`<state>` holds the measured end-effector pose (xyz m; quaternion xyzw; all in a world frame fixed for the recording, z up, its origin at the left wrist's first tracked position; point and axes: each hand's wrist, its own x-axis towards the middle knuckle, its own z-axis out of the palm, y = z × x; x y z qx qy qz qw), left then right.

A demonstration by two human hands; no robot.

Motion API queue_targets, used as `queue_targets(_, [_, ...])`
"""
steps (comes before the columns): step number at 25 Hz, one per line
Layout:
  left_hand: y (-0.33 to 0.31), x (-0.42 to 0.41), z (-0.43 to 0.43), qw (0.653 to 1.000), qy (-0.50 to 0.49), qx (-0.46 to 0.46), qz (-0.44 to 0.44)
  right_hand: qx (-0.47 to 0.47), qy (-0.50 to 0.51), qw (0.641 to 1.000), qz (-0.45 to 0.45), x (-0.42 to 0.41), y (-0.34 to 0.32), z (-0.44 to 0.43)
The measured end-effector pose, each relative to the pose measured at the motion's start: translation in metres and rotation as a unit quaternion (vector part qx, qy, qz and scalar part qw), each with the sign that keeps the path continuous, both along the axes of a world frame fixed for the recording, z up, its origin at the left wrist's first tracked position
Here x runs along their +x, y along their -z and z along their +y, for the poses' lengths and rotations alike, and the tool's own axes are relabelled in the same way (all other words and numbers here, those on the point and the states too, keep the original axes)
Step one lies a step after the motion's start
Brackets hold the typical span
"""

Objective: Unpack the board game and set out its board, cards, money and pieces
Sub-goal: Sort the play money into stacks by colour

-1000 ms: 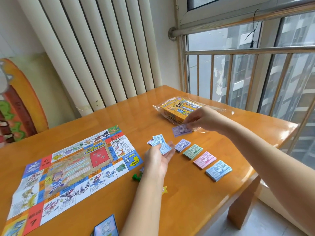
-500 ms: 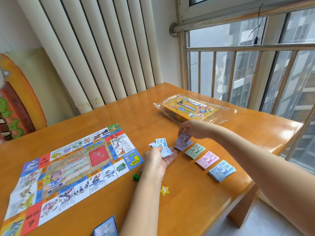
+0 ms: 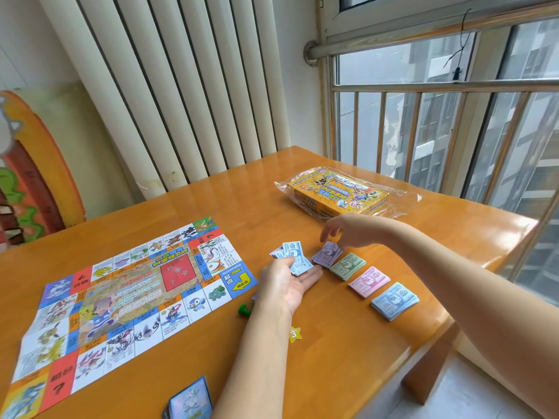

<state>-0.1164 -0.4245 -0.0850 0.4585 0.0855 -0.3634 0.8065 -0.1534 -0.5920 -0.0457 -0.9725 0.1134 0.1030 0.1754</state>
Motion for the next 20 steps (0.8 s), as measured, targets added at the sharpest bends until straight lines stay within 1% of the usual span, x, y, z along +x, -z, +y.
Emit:
queue_targets(2, [0.001,-0.001,-0.001,1.000,-0.004,-0.013,0.006,-0.011,-0.013,1.000,0.023,0.000,-0.002,0.002])
queue_targets(6, [0.002,-0.001,-0.003,0.999,-0.025,-0.035,0.016,-0.005,-0.015,0.999,0.031,0.005,-0.004,0.004])
queue_targets(13, [0.004,0.000,-0.004,0.998,-0.043,-0.041,0.033,-0.010,-0.048,0.997,0.059,0.013,-0.005,0.007])
queue_targets(16, [0.003,-0.001,-0.004,0.998,-0.045,-0.041,0.036,-0.027,-0.054,0.997,0.055,0.016,-0.001,0.007])
queue_targets(20, [0.004,0.000,-0.003,0.998,-0.045,-0.030,0.030,-0.014,-0.054,0.997,0.045,0.018,0.001,0.004])
